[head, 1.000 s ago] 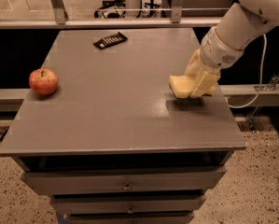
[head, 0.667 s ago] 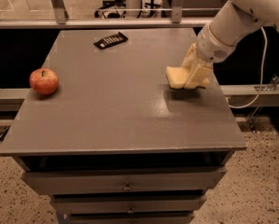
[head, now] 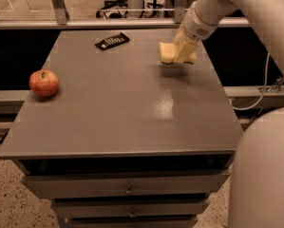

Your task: Move sponge near rxbar chocolate

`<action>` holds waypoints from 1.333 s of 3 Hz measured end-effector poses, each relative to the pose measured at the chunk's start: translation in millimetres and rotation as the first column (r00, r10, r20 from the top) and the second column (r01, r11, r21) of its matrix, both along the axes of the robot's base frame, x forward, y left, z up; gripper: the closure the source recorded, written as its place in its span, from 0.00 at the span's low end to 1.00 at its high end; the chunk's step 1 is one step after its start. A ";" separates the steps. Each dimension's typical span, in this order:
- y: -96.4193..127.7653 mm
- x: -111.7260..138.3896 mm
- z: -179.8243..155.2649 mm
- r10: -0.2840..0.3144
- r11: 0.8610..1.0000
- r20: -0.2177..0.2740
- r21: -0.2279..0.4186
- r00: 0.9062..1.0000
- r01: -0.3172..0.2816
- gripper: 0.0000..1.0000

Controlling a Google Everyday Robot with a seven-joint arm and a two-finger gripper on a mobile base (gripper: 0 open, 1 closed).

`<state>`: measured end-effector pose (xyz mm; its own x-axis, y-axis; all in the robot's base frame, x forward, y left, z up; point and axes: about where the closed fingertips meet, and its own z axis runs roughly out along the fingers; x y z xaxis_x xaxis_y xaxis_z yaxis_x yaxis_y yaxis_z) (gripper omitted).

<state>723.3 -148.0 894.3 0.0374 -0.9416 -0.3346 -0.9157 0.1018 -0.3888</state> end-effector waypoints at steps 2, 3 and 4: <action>71.6 74.2 1.4 -0.019 0.997 0.049 0.081 0.999 0.015 1.00; 95.3 90.4 -2.0 -0.025 0.994 0.057 0.109 0.998 0.019 1.00; 110.9 113.2 -16.4 -0.056 0.991 0.050 0.122 0.997 0.050 0.76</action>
Offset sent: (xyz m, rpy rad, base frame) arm 0.0945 0.0884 0.0116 0.1056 -0.0598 -0.0219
